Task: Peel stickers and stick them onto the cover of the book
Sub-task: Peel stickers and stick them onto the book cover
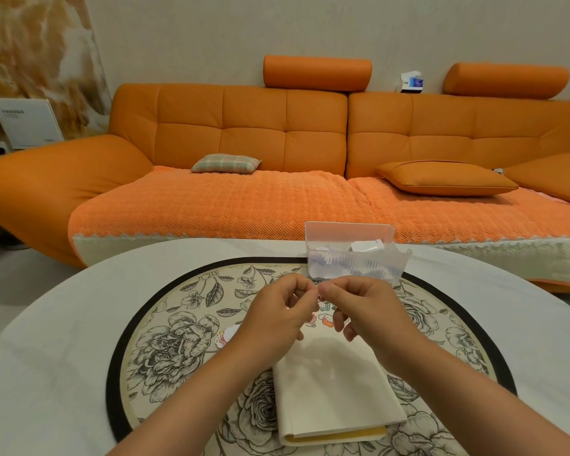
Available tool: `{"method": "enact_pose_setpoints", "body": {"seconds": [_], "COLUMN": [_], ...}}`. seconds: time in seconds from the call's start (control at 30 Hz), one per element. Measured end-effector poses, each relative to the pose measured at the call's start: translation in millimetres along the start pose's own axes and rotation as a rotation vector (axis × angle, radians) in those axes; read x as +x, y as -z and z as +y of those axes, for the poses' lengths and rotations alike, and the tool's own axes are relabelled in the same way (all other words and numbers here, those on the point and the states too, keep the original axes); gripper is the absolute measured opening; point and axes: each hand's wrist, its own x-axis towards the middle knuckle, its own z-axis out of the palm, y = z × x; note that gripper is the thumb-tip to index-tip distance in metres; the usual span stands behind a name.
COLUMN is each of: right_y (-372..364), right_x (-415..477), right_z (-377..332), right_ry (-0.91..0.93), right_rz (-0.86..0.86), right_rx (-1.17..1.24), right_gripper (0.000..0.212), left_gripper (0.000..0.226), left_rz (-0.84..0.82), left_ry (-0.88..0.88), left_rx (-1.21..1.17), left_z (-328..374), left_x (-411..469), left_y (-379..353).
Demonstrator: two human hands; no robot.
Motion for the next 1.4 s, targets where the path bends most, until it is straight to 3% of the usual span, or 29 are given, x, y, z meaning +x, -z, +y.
{"method": "enact_pose_setpoints", "body": {"seconds": [0.27,0.5,0.77,1.0,1.07,1.2,1.4], "right_y": [0,-4,5,11,13,13,-6], "right_x": [0,2,32,105,119,122,62], "right_z": [2,7,3,-3,-2,-8,-19], "right_ry": [0.066,0.007,0.062,0.247,0.214,0.202,0.534], "right_rz": [0.064,0.049,0.211,0.367,0.342,0.266,0.105], "right_rx": [-0.114,-0.031,-0.152,-0.762,-0.895,-0.935,-0.9], "right_gripper": [0.014,0.017,0.021,0.011,0.016,0.03,0.015], "left_gripper": [0.011,0.008,0.015,0.015,0.016,0.019,0.019], "left_rz": [-0.04,-0.005,0.088,0.109,0.102,0.09,0.035], "left_ry": [0.085,0.07,0.017,0.083,0.118,0.166,0.256], "left_rx": [-0.077,-0.029,0.253,0.193,0.168,0.102,-0.049], "left_z": [2,1,-13,-13,-15,-13,-4], "left_x": [-1,0,13,17,18,18,13], "left_y": [4,5,35,53,56,57,48]}}
